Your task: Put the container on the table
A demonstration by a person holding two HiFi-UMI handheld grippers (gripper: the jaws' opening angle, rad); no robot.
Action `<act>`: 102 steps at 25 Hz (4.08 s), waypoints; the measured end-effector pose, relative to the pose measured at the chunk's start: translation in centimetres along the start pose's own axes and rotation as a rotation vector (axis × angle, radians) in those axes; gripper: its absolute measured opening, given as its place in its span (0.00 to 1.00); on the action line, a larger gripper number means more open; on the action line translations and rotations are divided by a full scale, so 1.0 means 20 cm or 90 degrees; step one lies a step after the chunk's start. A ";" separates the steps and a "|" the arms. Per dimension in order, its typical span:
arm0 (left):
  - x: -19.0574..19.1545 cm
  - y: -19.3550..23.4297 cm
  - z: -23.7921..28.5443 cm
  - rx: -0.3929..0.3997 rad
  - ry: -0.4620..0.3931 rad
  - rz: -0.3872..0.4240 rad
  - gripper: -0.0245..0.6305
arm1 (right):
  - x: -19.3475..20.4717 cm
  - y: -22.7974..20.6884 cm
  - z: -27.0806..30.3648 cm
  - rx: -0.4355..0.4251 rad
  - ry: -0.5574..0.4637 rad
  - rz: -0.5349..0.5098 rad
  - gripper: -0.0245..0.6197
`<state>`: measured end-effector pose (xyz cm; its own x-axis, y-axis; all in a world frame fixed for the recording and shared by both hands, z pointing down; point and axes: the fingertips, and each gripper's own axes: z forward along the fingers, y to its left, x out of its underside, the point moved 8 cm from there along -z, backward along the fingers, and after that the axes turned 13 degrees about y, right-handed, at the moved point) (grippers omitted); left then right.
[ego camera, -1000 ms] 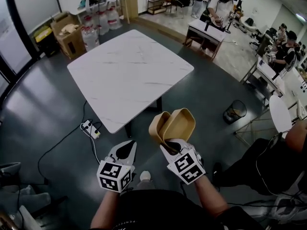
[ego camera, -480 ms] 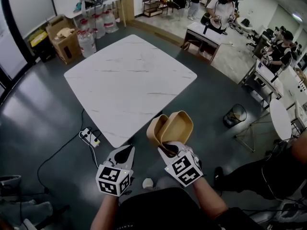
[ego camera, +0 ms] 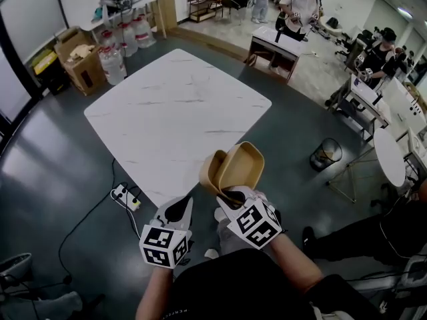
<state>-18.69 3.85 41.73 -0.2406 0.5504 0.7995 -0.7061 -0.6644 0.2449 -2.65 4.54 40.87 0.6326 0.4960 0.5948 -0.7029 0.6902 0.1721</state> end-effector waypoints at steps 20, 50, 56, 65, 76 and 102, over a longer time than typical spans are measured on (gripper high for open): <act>-0.42 0.30 0.54 -0.045 -0.006 -0.023 0.03 | -0.23 -0.68 0.40 -0.050 -0.006 -0.051 0.09; -0.92 0.60 1.32 -0.100 0.009 -0.081 0.03 | -0.36 -1.59 0.89 -0.145 0.057 -0.113 0.09; -0.95 0.68 1.43 -0.118 0.015 -0.097 0.03 | -0.37 -1.68 0.99 -0.142 0.079 -0.152 0.09; -0.98 0.75 1.54 -0.133 0.026 -0.111 0.03 | -0.39 -1.75 1.10 -0.137 0.107 -0.220 0.09; -0.99 0.79 1.61 -0.139 0.032 -0.116 0.03 | -0.44 -1.78 1.15 -0.146 0.088 -0.224 0.10; -0.92 0.70 1.49 -0.114 0.020 -0.107 0.03 | -0.42 -1.76 1.00 -0.082 0.010 -0.035 0.04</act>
<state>-4.34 -30.55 46.84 -0.1278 0.6633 0.7374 -0.8445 -0.4626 0.2698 10.25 -34.36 45.51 0.6754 0.4629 0.5741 -0.6194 0.7785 0.1011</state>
